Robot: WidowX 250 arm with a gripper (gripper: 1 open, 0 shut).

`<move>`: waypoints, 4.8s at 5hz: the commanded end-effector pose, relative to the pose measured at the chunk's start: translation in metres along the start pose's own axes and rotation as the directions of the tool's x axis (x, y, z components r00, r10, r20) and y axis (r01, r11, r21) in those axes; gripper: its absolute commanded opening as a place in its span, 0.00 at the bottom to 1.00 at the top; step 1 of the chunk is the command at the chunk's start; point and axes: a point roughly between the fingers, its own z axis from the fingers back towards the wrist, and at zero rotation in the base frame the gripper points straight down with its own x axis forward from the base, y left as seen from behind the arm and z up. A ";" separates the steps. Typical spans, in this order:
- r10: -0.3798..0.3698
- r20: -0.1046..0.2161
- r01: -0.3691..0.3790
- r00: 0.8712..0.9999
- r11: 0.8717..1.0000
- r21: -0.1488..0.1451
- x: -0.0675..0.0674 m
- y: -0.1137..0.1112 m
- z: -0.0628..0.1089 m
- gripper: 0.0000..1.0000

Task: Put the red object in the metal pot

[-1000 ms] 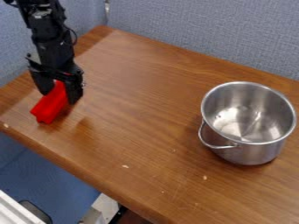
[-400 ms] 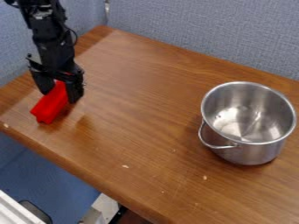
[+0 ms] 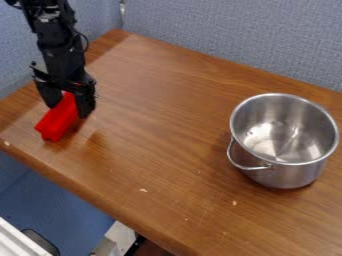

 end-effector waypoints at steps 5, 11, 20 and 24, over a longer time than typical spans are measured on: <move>0.010 0.053 -0.012 0.999 0.999 0.035 0.010 0.008 0.013 1.00; 0.018 0.022 -0.019 1.000 1.000 0.024 0.007 0.007 0.001 0.00; 0.021 -0.032 -0.021 0.999 1.000 0.001 -0.001 -0.024 0.024 0.00; -0.086 0.050 0.089 0.995 0.994 -0.061 0.015 -0.084 0.082 0.00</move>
